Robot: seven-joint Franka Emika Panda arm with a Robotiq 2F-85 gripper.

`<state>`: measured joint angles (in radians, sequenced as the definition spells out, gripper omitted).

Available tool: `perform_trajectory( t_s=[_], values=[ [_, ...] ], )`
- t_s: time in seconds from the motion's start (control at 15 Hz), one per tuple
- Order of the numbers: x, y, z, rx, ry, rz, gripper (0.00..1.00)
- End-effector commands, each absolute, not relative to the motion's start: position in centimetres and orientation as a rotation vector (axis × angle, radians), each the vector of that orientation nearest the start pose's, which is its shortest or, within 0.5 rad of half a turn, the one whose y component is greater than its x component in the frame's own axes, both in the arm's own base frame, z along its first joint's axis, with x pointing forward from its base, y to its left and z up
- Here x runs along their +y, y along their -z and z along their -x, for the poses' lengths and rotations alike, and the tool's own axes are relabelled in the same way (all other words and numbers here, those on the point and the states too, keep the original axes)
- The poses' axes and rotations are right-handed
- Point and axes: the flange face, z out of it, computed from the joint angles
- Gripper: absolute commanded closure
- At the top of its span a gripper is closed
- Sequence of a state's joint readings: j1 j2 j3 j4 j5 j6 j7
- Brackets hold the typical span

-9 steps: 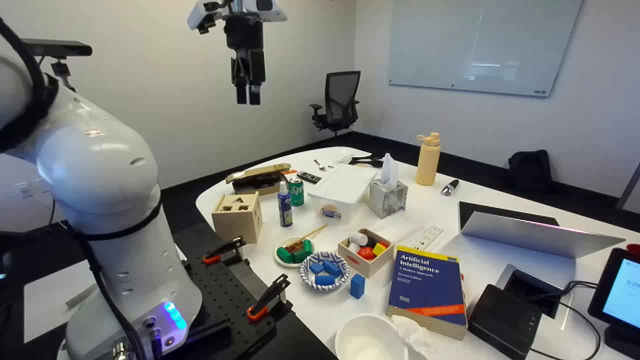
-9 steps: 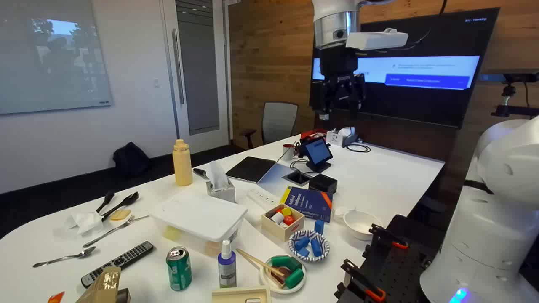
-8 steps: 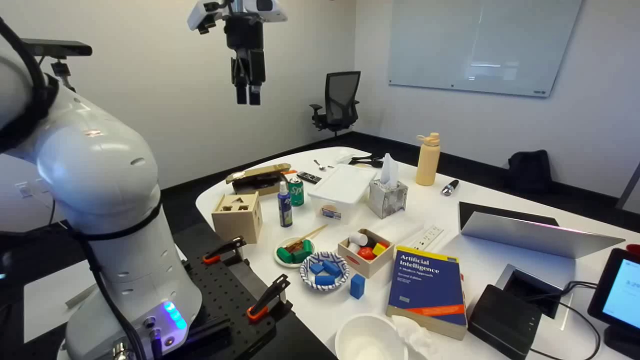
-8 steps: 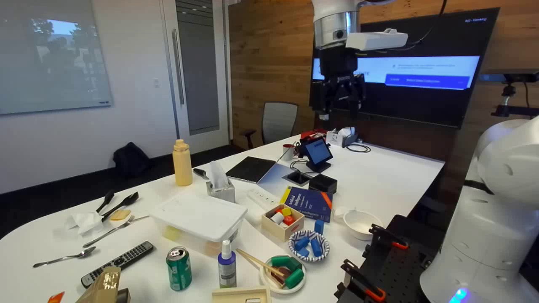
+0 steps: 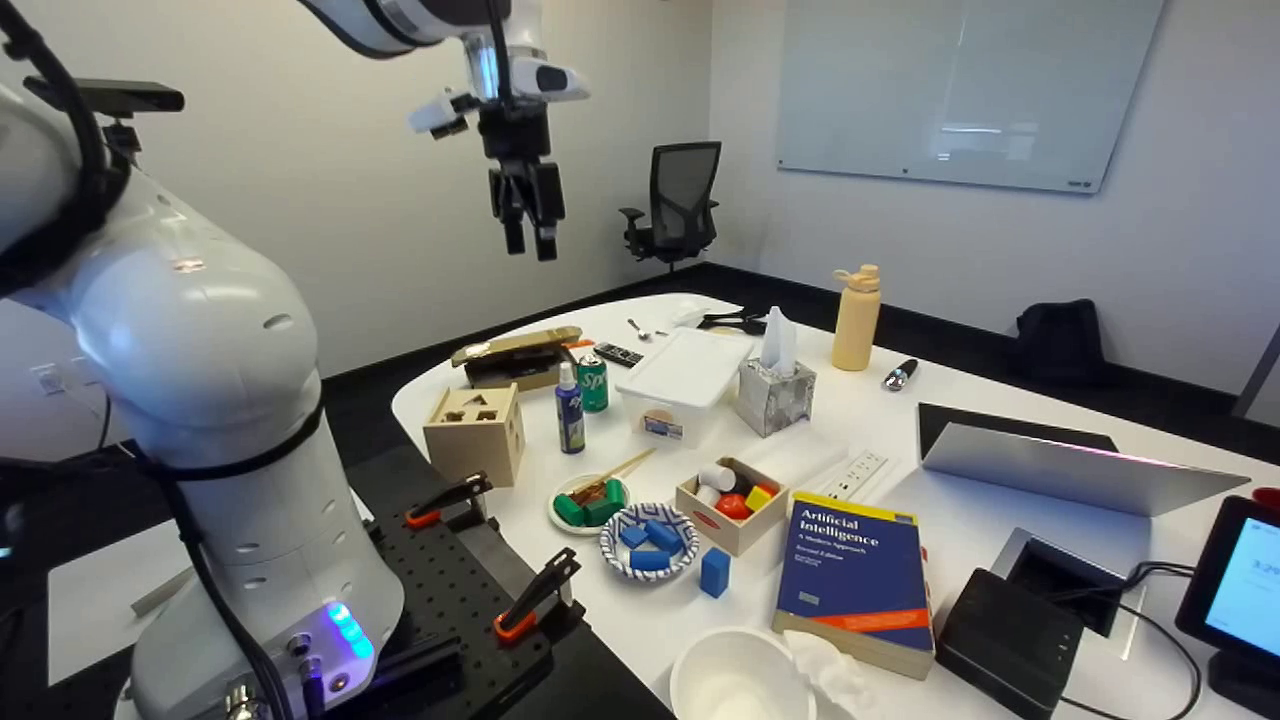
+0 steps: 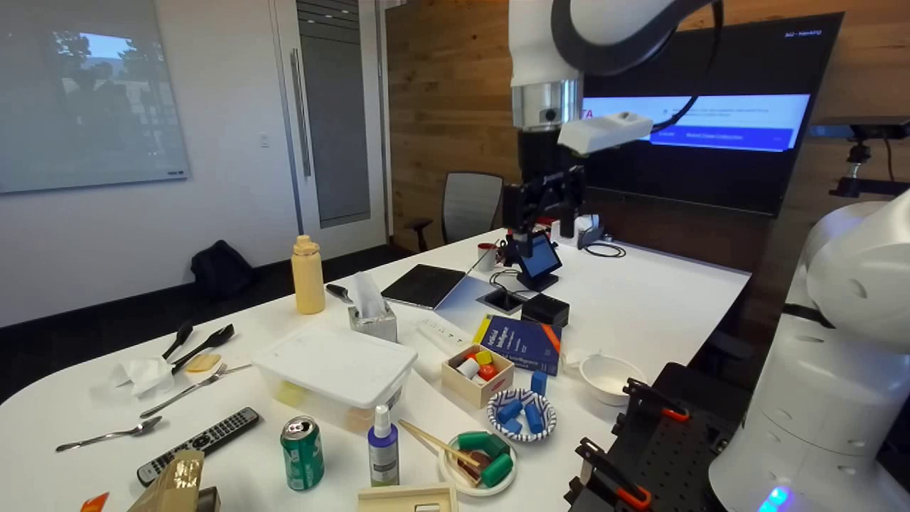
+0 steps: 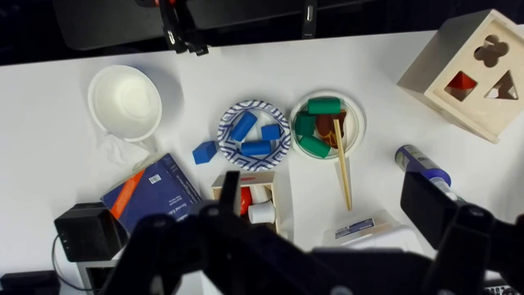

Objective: Use the stick to stir the contents of the white plate with blue markings

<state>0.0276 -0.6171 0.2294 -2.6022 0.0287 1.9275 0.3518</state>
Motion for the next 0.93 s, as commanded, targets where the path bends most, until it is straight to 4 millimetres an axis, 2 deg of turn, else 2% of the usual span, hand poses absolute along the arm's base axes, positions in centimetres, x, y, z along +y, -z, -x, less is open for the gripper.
perform_trajectory(
  t_s=[0.0,0.2,0.27,0.6,0.87],
  values=[
    [10.1,-36.6,-36.0,0.146,-0.019,3.23,0.0],
    [10.3,-30.1,-37.1,0.15,0.047,3.199,0.0],
    [10.1,-27.4,-37.6,0.14,0.034,3.178,0.0],
    [8.6,-18.3,-39.8,0.028,-0.087,3.086,0.0],
    [7.8,-11.8,-43.4,-0.126,-0.2,2.992,0.0]
  ],
)
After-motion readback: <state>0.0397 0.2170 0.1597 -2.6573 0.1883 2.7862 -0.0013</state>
